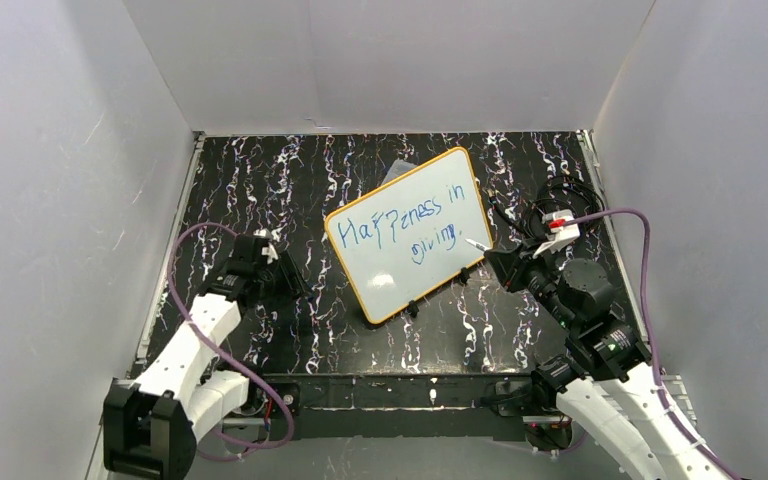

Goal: Write a sentence on the whiteboard
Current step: Close the whiteboard marker at the center of the board.

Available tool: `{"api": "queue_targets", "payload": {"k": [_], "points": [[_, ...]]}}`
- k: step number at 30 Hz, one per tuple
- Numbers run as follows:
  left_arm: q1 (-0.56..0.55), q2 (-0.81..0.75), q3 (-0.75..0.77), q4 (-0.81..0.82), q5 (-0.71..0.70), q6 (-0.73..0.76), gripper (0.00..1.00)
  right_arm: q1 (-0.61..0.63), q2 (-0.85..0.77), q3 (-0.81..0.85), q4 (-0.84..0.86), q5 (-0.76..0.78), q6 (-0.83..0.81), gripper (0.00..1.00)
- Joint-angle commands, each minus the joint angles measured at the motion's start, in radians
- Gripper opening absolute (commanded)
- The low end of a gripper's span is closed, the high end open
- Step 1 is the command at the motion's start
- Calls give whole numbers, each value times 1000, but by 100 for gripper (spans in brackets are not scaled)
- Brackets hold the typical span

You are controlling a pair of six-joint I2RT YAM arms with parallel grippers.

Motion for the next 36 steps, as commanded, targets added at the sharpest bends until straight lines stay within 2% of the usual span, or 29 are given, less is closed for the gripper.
{"api": "queue_targets", "payload": {"k": [1, 7, 11, 20, 23, 26, 27, 30, 33, 36], "points": [[-35, 112, 22, 108, -65, -10, 52, 1, -9, -19, 51, 1, -13, 1], [-118, 281, 71, 134, -190, -2, 46, 1, 4, -22, 52, -8, -11, 1], [-134, 340, 89, 161, -223, 10, 42, 1, 3, -23, 49, -8, -11, 1], [-139, 446, 127, 161, -296, 40, 26, 1, 1, -25, 49, -3, -9, 1], [-141, 465, 131, 162, -286, 42, 24, 1, 0, -25, 47, -1, -8, 1], [-142, 480, 126, 169, -275, 47, 24, 1, 2, -27, 47, -1, -7, 1], [-141, 486, 125, 167, -276, 49, 21, 1, 2, -28, 47, -1, -6, 1], [-142, 487, 109, 162, -288, 45, 2, 1, 3, -28, 53, -24, -11, 1], [-141, 439, 61, 163, -304, 28, 0, 1, 18, -8, 37, -46, -12, 1], [-142, 309, -6, 172, -330, 1, 0, 1, 52, 28, 5, -101, -16, 1]]}}
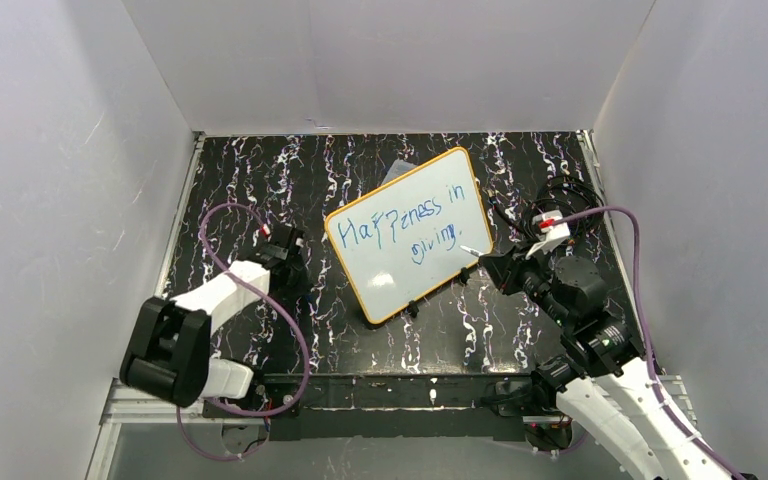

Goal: Write a sentence on the whiteboard
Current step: Close the whiteboard marker at the center of the board.

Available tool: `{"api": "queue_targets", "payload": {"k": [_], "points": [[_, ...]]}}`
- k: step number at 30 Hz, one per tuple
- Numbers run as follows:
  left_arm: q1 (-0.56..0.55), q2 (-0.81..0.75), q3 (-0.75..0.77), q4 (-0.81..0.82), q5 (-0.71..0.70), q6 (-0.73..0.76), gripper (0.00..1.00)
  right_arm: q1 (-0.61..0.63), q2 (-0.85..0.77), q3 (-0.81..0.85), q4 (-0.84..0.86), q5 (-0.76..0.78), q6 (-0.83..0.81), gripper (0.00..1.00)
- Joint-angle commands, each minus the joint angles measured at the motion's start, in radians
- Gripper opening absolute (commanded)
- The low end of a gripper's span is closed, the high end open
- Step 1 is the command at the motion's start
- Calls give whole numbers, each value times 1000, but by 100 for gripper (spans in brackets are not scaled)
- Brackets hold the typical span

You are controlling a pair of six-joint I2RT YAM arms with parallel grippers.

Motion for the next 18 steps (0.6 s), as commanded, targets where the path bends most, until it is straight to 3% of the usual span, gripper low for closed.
{"api": "queue_targets", "payload": {"k": [1, 9, 14, 18], "points": [[-5, -197, -110, -36, -73, -31, 0, 1, 51, 69, -7, -102, -20, 1], [-25, -781, -101, -98, 1, 123, 0, 1, 263, 175, -47, -442, 14, 1], [-30, -869, 40, -163, 216, 258, 0, 1, 341, 260, -68, -614, 20, 1], [-30, -913, 100, -157, 513, 360, 0, 1, 397, 336, -77, -761, 59, 1]]}}
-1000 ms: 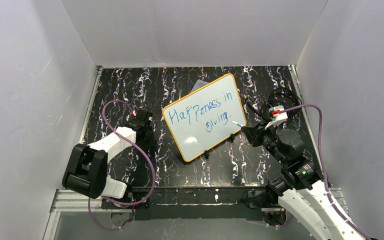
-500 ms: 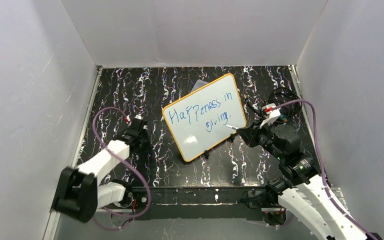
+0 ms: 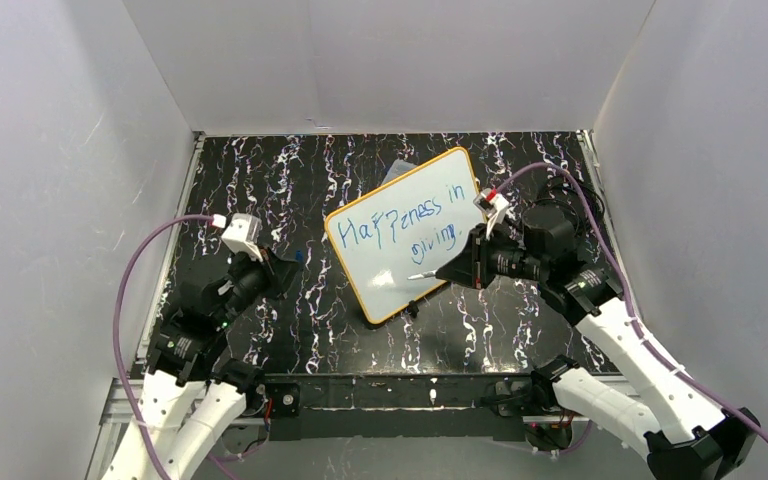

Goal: Write a sentence on the whiteboard
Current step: Close the whiteboard marker at the center of the board.

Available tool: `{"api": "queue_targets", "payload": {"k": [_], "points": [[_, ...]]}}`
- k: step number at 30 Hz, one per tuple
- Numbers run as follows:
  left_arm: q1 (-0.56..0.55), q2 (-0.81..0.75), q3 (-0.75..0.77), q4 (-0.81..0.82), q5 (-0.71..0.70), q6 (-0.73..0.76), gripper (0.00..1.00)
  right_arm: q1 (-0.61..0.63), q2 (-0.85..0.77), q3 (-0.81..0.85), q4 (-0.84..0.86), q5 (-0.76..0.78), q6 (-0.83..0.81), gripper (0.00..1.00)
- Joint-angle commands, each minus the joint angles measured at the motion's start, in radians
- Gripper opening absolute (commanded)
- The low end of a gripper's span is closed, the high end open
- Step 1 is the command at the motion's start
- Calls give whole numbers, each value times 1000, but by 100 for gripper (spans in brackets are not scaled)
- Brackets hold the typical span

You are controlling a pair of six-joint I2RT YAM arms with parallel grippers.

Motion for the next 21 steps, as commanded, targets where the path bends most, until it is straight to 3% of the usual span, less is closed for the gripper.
{"api": "queue_targets", "payload": {"k": [1, 5, 7, 12, 21], "points": [[-6, -22, 70, -48, 451, 159, 0, 1, 41, 127, 5, -250, 43, 1], [-9, 76, 77, -63, 760, 153, 0, 1, 96, 167, 6, -339, 63, 1], [-23, 91, 68, -59, 825, 163, 0, 1, 116, 181, 15, -377, 74, 1], [-112, 161, 61, -48, 893, 193, 0, 5, 179, 210, 11, -443, 78, 1], [-276, 332, 96, -48, 856, 257, 0, 65, 241, 224, -9, -443, 43, 1]]}}
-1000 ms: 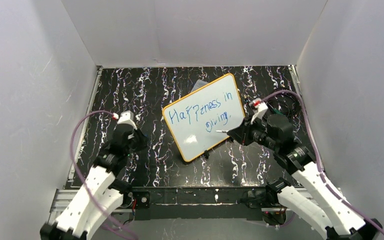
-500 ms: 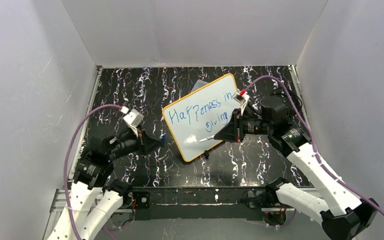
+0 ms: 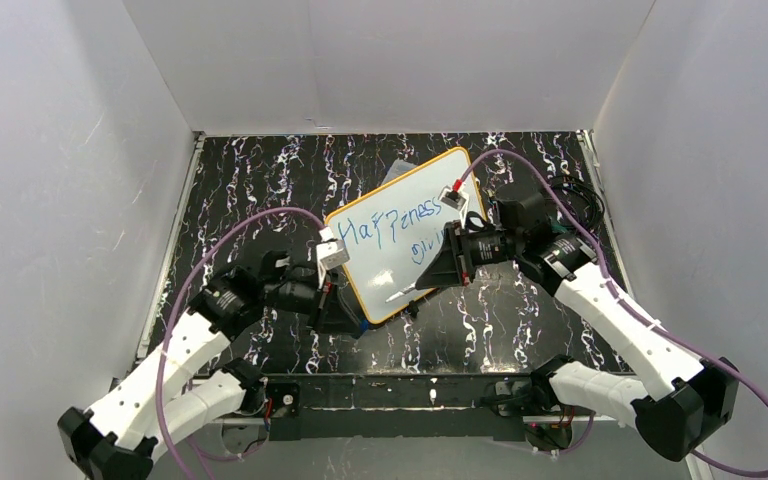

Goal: Write a sentence on the whiteboard
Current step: Close the whiteboard marker at the center of the board.

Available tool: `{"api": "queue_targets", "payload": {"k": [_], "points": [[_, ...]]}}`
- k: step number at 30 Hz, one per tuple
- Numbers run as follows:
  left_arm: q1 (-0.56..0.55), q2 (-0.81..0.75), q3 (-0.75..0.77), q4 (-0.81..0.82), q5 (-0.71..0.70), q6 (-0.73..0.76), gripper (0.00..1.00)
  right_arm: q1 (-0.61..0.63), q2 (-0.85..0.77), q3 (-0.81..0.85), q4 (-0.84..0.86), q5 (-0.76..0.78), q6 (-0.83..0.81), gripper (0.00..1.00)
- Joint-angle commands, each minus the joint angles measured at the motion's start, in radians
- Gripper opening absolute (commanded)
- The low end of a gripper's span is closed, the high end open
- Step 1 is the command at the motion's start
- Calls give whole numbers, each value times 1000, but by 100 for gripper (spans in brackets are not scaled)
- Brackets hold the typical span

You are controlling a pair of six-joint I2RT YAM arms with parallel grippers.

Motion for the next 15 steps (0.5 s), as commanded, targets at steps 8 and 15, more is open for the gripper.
{"api": "queue_targets", "payload": {"k": [8, 15], "points": [[-52, 121, 64, -11, 10, 100, 0, 64, 17, 29, -5, -23, -30, 1], [-62, 135, 74, -4, 9, 104, 0, 87, 42, 20, 2, -8, -34, 1]]}}
